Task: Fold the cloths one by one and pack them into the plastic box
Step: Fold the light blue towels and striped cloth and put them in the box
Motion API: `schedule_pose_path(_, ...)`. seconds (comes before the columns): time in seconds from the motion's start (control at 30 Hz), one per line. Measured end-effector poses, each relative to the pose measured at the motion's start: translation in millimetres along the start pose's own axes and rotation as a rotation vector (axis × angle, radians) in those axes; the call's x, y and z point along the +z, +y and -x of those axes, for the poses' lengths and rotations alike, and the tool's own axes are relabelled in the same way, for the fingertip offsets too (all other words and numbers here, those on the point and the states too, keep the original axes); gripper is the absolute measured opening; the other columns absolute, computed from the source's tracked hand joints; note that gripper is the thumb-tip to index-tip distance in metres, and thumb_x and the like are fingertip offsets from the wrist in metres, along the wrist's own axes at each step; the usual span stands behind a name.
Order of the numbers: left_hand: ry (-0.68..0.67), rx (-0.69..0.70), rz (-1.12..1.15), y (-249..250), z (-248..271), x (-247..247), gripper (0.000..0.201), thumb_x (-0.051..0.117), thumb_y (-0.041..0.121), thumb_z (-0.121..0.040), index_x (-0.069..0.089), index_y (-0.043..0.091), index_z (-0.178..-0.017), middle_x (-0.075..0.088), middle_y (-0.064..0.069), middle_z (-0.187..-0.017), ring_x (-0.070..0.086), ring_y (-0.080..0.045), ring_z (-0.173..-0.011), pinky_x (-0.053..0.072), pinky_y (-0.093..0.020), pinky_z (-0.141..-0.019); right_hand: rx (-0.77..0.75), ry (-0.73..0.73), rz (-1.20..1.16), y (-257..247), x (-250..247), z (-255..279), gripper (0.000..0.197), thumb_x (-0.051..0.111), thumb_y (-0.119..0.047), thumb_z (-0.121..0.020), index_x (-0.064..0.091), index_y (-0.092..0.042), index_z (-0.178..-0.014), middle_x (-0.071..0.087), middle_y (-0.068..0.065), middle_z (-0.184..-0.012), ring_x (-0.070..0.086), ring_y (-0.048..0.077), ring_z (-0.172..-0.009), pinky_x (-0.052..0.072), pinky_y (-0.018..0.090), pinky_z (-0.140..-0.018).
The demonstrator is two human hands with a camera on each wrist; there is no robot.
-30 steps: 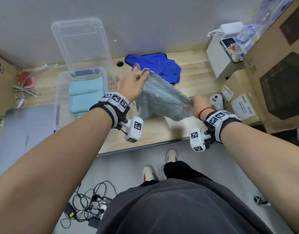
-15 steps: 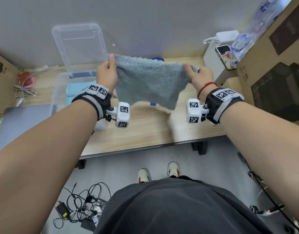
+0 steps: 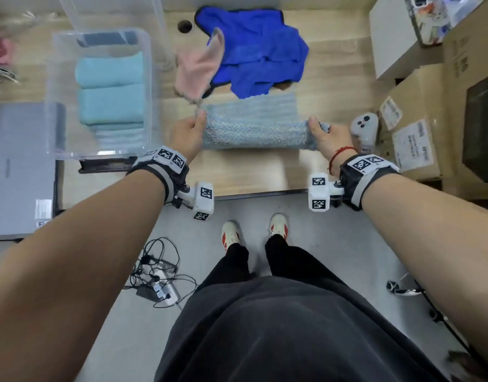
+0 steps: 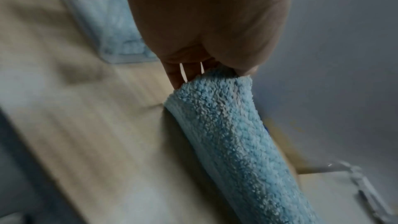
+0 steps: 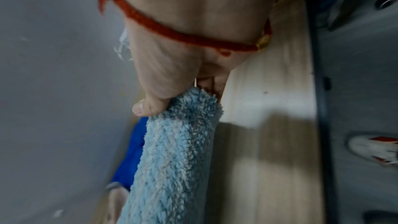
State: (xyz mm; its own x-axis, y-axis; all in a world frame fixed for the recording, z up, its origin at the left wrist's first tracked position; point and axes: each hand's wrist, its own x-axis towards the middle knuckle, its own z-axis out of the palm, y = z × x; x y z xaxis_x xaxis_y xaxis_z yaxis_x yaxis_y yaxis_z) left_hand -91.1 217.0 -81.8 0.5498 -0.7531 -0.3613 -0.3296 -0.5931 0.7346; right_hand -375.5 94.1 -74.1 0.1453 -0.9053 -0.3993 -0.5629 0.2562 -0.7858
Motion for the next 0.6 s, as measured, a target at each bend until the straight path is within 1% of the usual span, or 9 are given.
schedule_pose_path(0.07, -0.092, -0.029, -0.052, -25.6, 9.0, 15.3, 0.053, 0.034, 0.054, -0.098, 0.031, 0.018, -0.059, 0.033, -0.007, -0.062, 0.032, -0.018, -0.062, 0.023, -0.031, -0.060, 0.059, -0.047, 0.045, 33.8, 8.3, 1.6, 0.041, 0.057, -0.042, -0.094, 0.046, -0.013, -0.066, 0.038, 0.007, -0.065, 0.037, 0.006, -0.055, 0.034, 0.015, -0.050)
schedule_pose_path(0.1, -0.120, -0.052, -0.058, -38.3, 12.1, 22.2, 0.054, 0.036, 0.052, -0.099, 0.029, 0.018, -0.058, 0.032, -0.007, -0.061, 0.031, -0.018, -0.062, 0.023, -0.031, -0.061, 0.091, -0.064, 0.061, 48.6, 12.2, 1.8, 0.039, 0.058, -0.044, -0.093, 0.050, -0.013, -0.072, 0.039, 0.008, -0.069, 0.038, 0.011, -0.061, 0.036, 0.019, -0.055)
schedule_pose_path(0.17, -0.167, -0.091, -0.080, -57.0, 19.3, 32.5, 0.055, 0.038, 0.050, -0.099, 0.027, 0.018, -0.056, 0.031, -0.006, -0.058, 0.031, -0.019, -0.061, 0.025, -0.031, -0.062, 0.116, -0.082, 0.100, 72.2, 17.2, 2.8, 0.043, 0.059, -0.047, -0.091, 0.044, -0.016, -0.066, 0.035, 0.006, -0.065, 0.034, 0.013, -0.061, 0.030, 0.025, -0.056)
schedule_pose_path(0.23, -0.195, -0.096, -0.120, -66.3, 23.2, 37.4, 0.056, 0.037, 0.049, -0.100, 0.025, 0.018, -0.055, 0.029, -0.003, -0.056, 0.029, -0.019, -0.059, 0.024, -0.032, -0.061, 0.104, -0.096, 0.136, 82.5, 19.8, 3.9, 0.050, 0.059, -0.046, -0.091, 0.032, -0.021, -0.057, 0.029, 0.000, -0.058, 0.027, 0.012, -0.054, 0.026, 0.026, -0.050)
schedule_pose_path(0.3, -0.206, -0.093, -0.129, -68.3, 24.1, 39.3, 0.057, 0.037, 0.048, -0.101, 0.025, 0.017, -0.055, 0.028, -0.003, -0.055, 0.027, -0.019, -0.056, 0.021, -0.031, -0.059, 0.092, -0.098, 0.141, 83.3, 21.2, 2.6, 0.048, 0.059, -0.045, -0.092, 0.037, -0.019, -0.057, 0.032, 0.000, -0.057, 0.028, 0.011, -0.052, 0.025, 0.022, -0.046)
schedule_pose_path(0.37, -0.200, -0.096, -0.126, -65.2, 21.6, 39.3, 0.056, 0.036, 0.046, -0.101, 0.025, 0.017, -0.055, 0.027, -0.003, -0.055, 0.026, -0.019, -0.054, 0.019, -0.032, -0.056, 0.081, -0.101, 0.130, 79.4, 21.8, -2.0, 0.045, 0.059, -0.045, -0.092, 0.044, -0.017, -0.061, 0.036, 0.003, -0.059, 0.032, 0.012, -0.054, 0.028, 0.022, -0.048)
schedule_pose_path(0.4, -0.191, -0.098, -0.132, -63.1, 19.0, 39.2, 0.055, 0.036, 0.046, -0.101, 0.025, 0.017, -0.056, 0.028, -0.003, -0.055, 0.026, -0.018, -0.054, 0.018, -0.032, -0.055, 0.070, -0.099, 0.120, 75.2, 21.6, -4.8, 0.046, 0.059, -0.044, -0.092, 0.042, -0.017, -0.059, 0.037, 0.003, -0.058, 0.033, 0.011, -0.054, 0.029, 0.022, -0.049)
schedule_pose_path(0.5, -0.135, -0.115, -0.143, -57.8, 5.4, 36.9, 0.055, 0.036, 0.047, -0.101, 0.027, 0.015, -0.057, 0.031, -0.003, -0.057, 0.028, -0.017, -0.054, 0.020, -0.032, -0.053, 0.011, -0.098, 0.120, 60.6, 21.0, -18.4, 0.048, 0.058, -0.034, -0.095, 0.036, -0.020, -0.055, 0.037, -0.003, -0.054, 0.032, 0.004, -0.047, 0.028, 0.014, -0.046)
schedule_pose_path(0.6, -0.083, -0.114, -0.135, -54.5, -8.8, 34.1, 0.055, 0.035, 0.050, -0.100, 0.034, 0.012, -0.060, 0.038, -0.006, -0.060, 0.033, -0.018, -0.055, 0.025, -0.031, -0.053, -0.026, -0.094, 0.127, 50.8, 24.2, -38.6, 0.037, 0.057, -0.027, -0.096, 0.048, -0.025, -0.060, 0.045, -0.008, -0.059, 0.039, 0.001, -0.053, 0.033, 0.012, -0.051)
